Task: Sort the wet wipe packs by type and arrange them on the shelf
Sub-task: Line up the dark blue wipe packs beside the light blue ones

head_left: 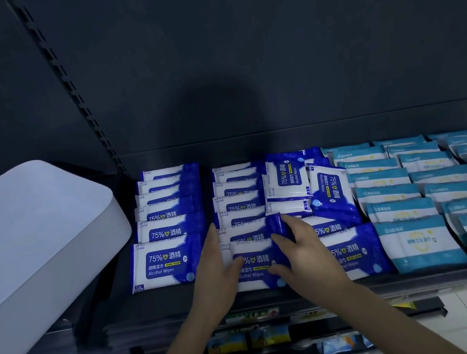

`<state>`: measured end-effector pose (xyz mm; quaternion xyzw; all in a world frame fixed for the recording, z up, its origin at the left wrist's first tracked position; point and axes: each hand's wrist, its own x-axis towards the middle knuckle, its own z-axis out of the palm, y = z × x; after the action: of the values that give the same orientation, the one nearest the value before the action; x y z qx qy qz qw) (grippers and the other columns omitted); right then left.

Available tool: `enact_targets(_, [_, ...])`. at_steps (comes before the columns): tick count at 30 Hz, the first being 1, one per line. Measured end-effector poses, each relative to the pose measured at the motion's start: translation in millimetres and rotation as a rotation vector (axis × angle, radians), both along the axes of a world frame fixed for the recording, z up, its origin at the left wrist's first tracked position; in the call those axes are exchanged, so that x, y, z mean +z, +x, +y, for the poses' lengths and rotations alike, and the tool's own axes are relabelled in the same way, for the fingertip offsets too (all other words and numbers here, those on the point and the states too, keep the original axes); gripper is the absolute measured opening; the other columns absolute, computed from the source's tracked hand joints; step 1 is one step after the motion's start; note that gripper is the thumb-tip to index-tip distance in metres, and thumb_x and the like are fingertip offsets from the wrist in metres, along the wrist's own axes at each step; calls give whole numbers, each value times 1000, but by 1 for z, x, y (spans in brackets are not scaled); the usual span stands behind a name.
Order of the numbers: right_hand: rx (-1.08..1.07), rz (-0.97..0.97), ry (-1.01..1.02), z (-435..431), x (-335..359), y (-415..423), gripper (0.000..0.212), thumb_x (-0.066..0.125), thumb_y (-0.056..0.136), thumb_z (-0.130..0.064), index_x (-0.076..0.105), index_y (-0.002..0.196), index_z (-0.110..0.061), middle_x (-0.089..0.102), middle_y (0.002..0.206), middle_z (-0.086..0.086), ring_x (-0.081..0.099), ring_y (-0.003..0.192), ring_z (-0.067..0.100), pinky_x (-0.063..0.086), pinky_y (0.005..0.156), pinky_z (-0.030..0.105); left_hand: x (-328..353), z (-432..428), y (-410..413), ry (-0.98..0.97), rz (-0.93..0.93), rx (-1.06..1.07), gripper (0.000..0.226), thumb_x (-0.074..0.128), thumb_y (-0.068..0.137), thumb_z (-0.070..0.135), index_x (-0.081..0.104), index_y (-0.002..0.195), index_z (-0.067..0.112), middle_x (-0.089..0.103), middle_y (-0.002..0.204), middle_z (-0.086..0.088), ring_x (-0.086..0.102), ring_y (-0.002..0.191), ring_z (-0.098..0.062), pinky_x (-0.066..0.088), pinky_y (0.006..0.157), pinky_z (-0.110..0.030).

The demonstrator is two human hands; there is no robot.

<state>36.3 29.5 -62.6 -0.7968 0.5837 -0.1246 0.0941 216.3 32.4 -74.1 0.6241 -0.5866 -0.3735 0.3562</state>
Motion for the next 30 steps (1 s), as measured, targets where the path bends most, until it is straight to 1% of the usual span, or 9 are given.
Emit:
enact_targets(4, [65, 99, -64, 3, -7, -3, 73, 84, 63, -44, 62, 120, -3, 45, 144, 15, 45, 132, 31, 36, 102, 39, -6, -4, 5, -7, 20, -82, 49, 55, 95, 11, 35, 137, 25, 52, 130, 7, 54, 113, -5, 50, 88, -17])
enact_targets(7, [129, 139, -60, 0, -7, -8, 75, 56, 84, -55, 41, 142, -10, 36, 151, 7, 28, 142, 26, 13, 112, 41, -7, -5, 7, -15, -12, -103, 41, 56, 94, 8, 41, 131, 15, 54, 124, 4, 56, 109, -9, 48, 79, -9])
enact_targets(9, [143, 249, -68, 0, -7, -10, 68, 43, 84, -60, 56, 131, -11, 55, 137, 4, 44, 133, 23, 24, 109, 41, -5, -1, 5, -18, 18, -104, 36, 56, 93, 3, 45, 123, 20, 56, 115, 7, 57, 102, -4, 47, 72, -6])
enact_targets(12, [172, 258, -144, -1, -12, -10, 64, 75, 67, -57, 69, 112, -11, 70, 113, 3, 63, 113, 20, 42, 98, 39, -8, 2, 2, -27, 37, -108, 46, 53, 94, 2, 40, 131, 25, 52, 127, 7, 52, 116, -6, 48, 91, -15])
enact_targets(14, [162, 218, -177, -6, -13, -9, 69, 86, 55, -50, 71, 107, -8, 72, 107, 6, 66, 106, 22, 48, 92, 40, -9, 1, -2, -4, 3, -122, 65, 51, 96, 6, 19, 150, 24, 27, 154, 1, 27, 141, -11, 28, 115, -28])
enact_targets(16, [134, 199, -166, -9, -13, -9, 70, 90, 50, -44, 72, 106, -6, 72, 107, 9, 68, 104, 24, 52, 88, 39, -7, 2, -8, 41, -62, -145, 75, 46, 99, 10, -7, 151, 27, -10, 160, 2, -6, 144, -4, 8, 114, -19])
enact_targets(21, [140, 102, -81, -2, -4, -8, 59, 87, 64, -30, 67, 113, -3, 66, 119, 15, 62, 113, 32, 53, 85, 40, -2, 7, -9, 24, -214, -190, 80, 49, 99, 21, -16, 143, 34, -27, 156, -4, -13, 143, -8, 14, 111, -20])
enact_targets(26, [18, -175, -203, -17, 29, -26, 24, 71, 83, -9, 69, 105, -1, 66, 116, 18, 64, 105, 33, 45, 91, 31, 21, -10, -17, -210, -291, -104, 58, 55, 96, 23, 28, 147, 17, 10, 156, 2, 16, 142, -9, 24, 106, -14])
enact_targets(30, [-186, -290, -128, -54, 49, -40, 28, 54, 92, 0, 60, 119, 3, 63, 119, 20, 59, 107, 31, 38, 88, 20, 46, -47, -41, 1, 0, -170, 18, 51, 98, 22, 53, 116, 22, 60, 112, 9, 59, 104, -10, 48, 85, -15])
